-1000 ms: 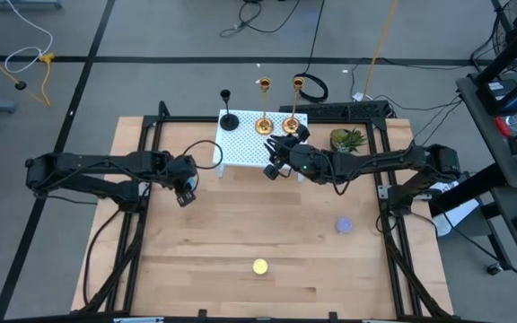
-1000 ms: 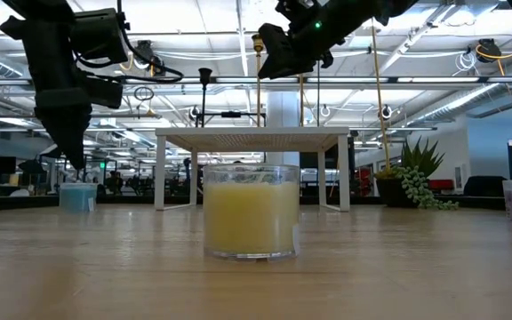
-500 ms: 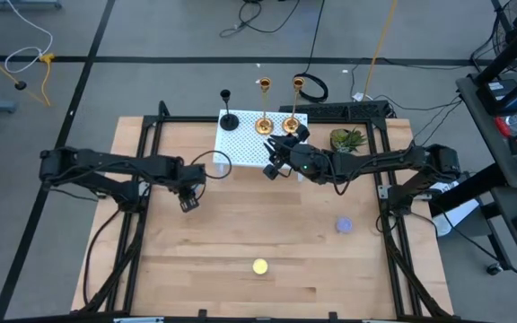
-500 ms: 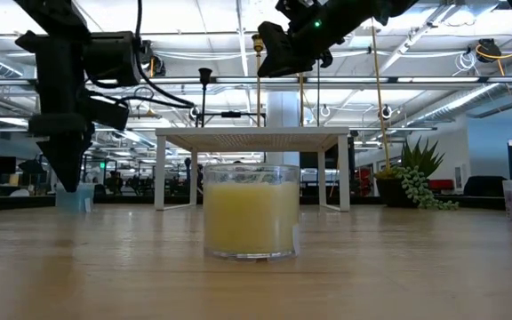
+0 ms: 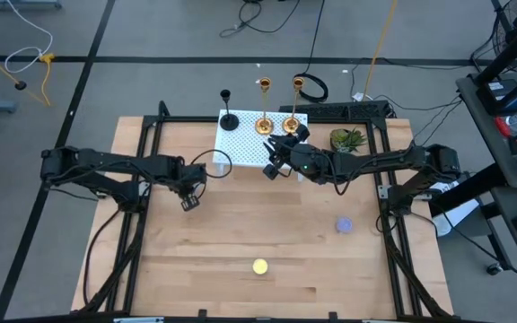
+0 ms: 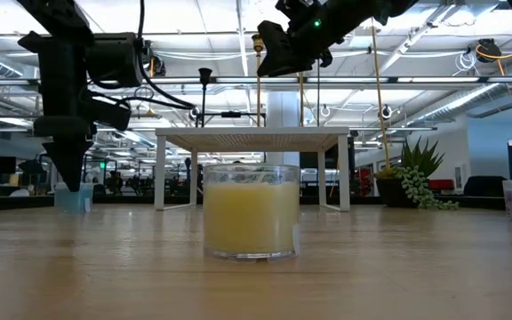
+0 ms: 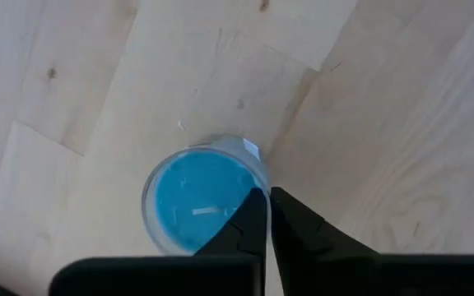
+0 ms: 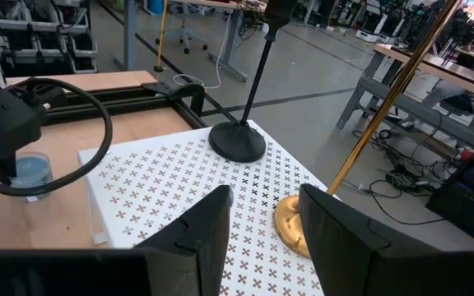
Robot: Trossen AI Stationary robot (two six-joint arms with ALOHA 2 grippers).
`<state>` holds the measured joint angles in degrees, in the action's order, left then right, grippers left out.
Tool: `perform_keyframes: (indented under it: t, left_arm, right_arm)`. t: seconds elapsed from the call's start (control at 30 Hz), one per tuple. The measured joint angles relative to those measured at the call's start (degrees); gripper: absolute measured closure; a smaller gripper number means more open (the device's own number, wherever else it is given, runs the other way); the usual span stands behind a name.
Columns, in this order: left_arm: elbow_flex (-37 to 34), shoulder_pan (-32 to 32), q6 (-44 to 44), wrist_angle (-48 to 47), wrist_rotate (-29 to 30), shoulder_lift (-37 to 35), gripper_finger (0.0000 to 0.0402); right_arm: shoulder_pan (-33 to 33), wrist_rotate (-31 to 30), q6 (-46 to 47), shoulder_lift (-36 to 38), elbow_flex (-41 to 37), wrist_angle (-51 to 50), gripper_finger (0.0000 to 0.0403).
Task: Pick & Place candle stick holders
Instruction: Put the blue scented candle on the shelf
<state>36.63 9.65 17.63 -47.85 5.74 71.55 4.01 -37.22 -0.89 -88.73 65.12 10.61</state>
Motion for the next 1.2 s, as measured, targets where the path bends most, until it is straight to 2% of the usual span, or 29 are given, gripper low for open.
perform_keyframes:
  t: [0.2, 0.43, 0.6, 0.73, 0.93, 1.2]
  left_arm:
    - [4.36, -1.19, 3.62, -3.06, -3.49, 0.13, 0.0394]
    - [15.14, -4.76, 14.15, -17.38, -2.56, 0.11, 0.0398]
    - [24.85, -8.34, 17.98, -24.1, -0.5, 0.09, 0.0398]
    - [32.41, -9.15, 18.82, -24.5, 4.01, 0.16, 0.0398]
    - [41.39, -5.8, 10.16, -24.2, 6.3, 5.09, 0.0399]
    - [49.37, 0.02, -4.95, -21.78, 7.33, 16.11, 0.04]
  right_arm:
    - [0.02, -0.01, -1.55, 0.0, 0.0, 1.08, 0.0257]
    - [0.0, 0.01, -1.75, 0.0, 0.0, 1.18, 0.0257]
    - [0.0, 0.01, -1.75, 0.0, 0.0, 0.4, 0.0257]
    - [0.0, 0.01, -1.75, 0.0, 0.0, 0.31, 0.0257]
    - [-0.75, 0.01, -1.75, 0.0, 0.0, 0.28, 0.0257]
    - [-1.18, 0.01, -2.72, 0.0, 0.0, 0.26, 0.0257]
